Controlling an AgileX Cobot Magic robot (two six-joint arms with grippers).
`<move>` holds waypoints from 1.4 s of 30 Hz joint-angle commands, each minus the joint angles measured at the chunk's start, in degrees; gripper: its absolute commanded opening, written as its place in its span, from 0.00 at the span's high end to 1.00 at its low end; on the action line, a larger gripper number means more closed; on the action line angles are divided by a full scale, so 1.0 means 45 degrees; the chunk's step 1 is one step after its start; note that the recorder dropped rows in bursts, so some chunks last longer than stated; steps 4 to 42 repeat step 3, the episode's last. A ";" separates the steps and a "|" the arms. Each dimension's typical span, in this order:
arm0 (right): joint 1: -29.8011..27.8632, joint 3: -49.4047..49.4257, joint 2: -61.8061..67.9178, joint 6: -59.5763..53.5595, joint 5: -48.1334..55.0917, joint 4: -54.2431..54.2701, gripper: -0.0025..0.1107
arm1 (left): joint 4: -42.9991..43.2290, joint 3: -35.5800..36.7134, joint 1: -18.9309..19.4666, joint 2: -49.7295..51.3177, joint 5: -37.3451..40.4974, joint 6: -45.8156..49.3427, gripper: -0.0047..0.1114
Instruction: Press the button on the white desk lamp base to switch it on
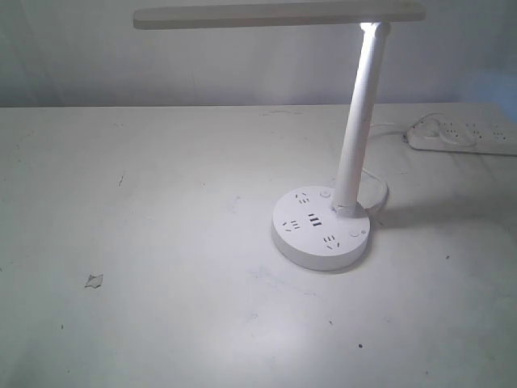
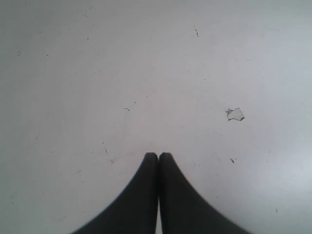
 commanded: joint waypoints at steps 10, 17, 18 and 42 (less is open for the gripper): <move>0.0040 0.0016 -0.0078 0.0000 -0.0028 0.0039 0.98 | -0.0006 0.0024 -0.0105 -0.0040 0.0022 -0.0015 0.96; 0.0040 0.0016 -0.0078 0.0000 -0.0028 0.0039 0.98 | -0.0006 0.0024 -0.0105 -0.0040 0.0022 -0.0015 0.96; 0.0040 0.0016 -0.0078 0.0000 -0.0028 0.0039 0.98 | -0.0006 0.0024 -0.0105 -0.0040 0.0022 -0.0015 0.96; 0.0040 0.0016 -0.0078 0.0000 -0.0028 0.0039 0.98 | -0.0006 0.0024 -0.0105 -0.0040 0.0022 -0.0015 0.96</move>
